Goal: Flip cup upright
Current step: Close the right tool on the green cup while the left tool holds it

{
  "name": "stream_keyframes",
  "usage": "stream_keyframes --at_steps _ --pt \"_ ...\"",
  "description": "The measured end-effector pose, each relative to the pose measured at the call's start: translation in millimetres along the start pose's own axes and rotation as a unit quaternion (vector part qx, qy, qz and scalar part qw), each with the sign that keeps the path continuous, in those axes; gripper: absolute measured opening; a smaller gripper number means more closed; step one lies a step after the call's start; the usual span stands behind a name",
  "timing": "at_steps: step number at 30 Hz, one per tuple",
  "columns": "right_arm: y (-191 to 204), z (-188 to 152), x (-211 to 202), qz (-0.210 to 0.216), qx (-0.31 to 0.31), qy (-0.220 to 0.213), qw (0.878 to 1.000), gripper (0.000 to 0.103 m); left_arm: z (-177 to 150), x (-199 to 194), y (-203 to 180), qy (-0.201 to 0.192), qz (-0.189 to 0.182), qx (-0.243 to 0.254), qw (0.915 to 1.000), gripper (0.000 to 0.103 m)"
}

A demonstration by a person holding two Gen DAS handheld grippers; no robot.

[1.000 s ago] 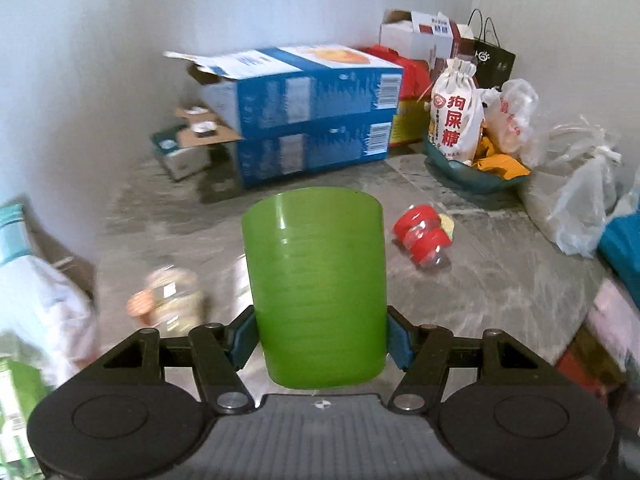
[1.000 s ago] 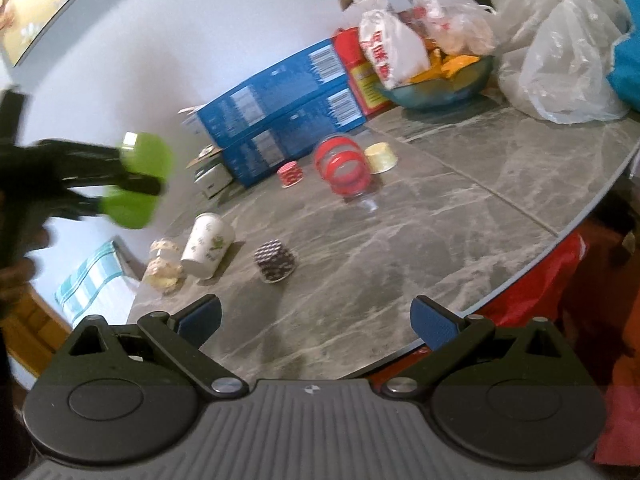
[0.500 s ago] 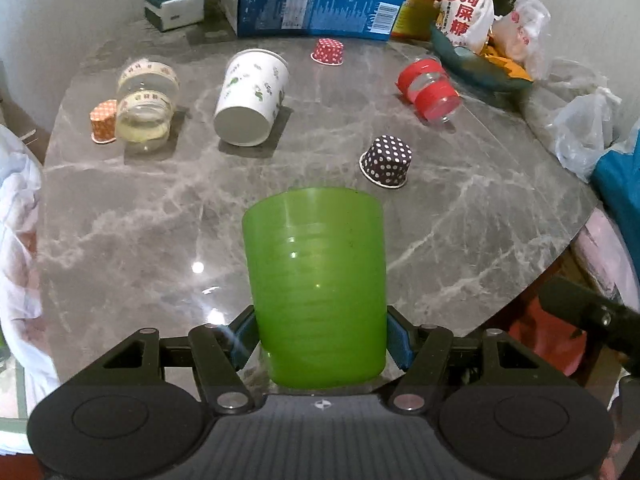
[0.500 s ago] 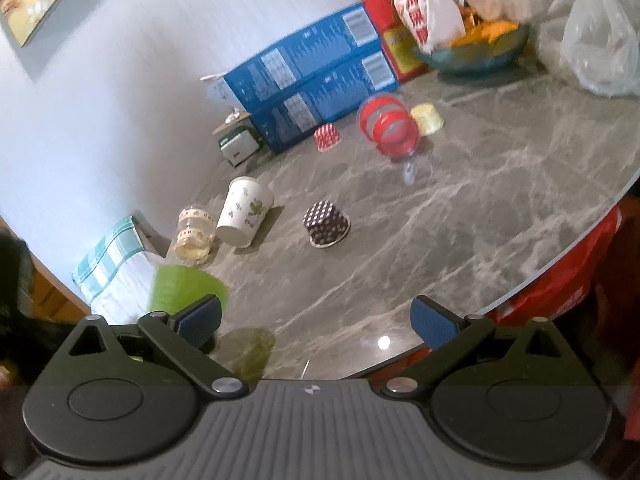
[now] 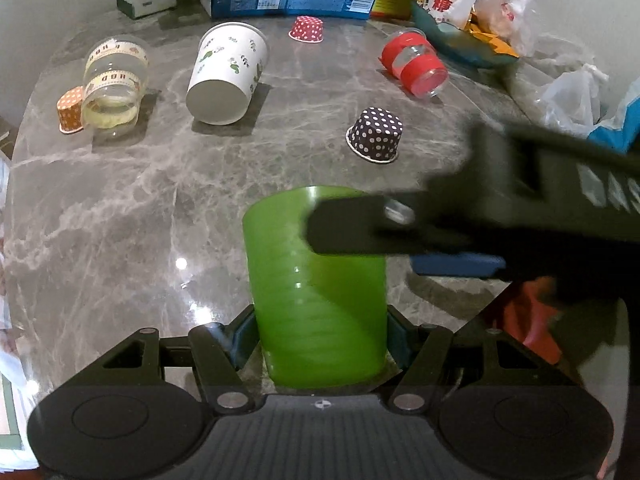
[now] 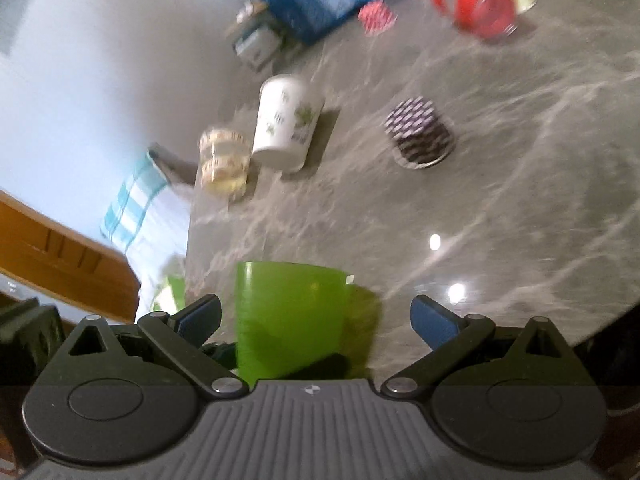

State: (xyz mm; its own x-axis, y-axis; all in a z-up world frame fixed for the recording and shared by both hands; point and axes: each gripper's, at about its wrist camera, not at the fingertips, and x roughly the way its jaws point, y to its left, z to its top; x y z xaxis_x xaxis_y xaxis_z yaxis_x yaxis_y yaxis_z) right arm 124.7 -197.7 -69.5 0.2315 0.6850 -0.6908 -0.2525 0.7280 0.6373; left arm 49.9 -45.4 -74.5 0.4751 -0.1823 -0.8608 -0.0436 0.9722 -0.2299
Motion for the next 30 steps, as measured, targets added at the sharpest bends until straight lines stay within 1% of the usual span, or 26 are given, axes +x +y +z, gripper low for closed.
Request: stream_keyframes --at_steps 3,6,7,11,13,19,21,22,30 --pt "10.2 6.8 8.6 -0.010 -0.002 0.014 1.000 0.102 1.0 0.6 3.2 0.000 -0.007 -0.006 1.0000 0.067" --pt "11.3 11.2 14.9 -0.018 0.011 0.022 1.000 0.102 1.6 0.7 4.9 0.002 -0.012 -0.007 0.9999 0.067" --pt "12.4 11.7 17.3 -0.019 0.005 0.027 0.999 0.101 1.5 0.7 5.2 0.003 -0.015 -0.005 0.9999 0.067" --pt "15.7 11.4 18.6 -0.031 -0.008 0.032 0.999 0.092 2.1 0.9 8.9 0.005 -0.026 -0.008 0.9996 0.067" --pt "16.7 12.5 22.2 -0.036 -0.010 0.038 0.999 0.084 2.1 0.8 10.6 0.007 -0.031 -0.011 0.9995 0.067" --pt "20.9 16.0 30.6 -0.048 -0.023 0.044 0.998 0.083 2.2 1.0 9.7 0.010 -0.040 -0.001 0.9992 0.067" --pt "21.9 16.7 33.4 -0.049 -0.025 0.051 0.997 0.080 3.3 1.9 9.9 0.011 -0.042 -0.002 0.9991 0.067" --pt "22.3 16.8 34.3 -0.047 -0.026 0.053 0.997 0.076 3.7 1.9 10.6 0.011 -0.043 -0.004 0.9990 0.067" --pt "22.5 16.0 34.5 -0.043 -0.028 0.050 0.997 0.076 3.8 2.5 14.9 0.010 -0.045 -0.011 0.9989 0.067"
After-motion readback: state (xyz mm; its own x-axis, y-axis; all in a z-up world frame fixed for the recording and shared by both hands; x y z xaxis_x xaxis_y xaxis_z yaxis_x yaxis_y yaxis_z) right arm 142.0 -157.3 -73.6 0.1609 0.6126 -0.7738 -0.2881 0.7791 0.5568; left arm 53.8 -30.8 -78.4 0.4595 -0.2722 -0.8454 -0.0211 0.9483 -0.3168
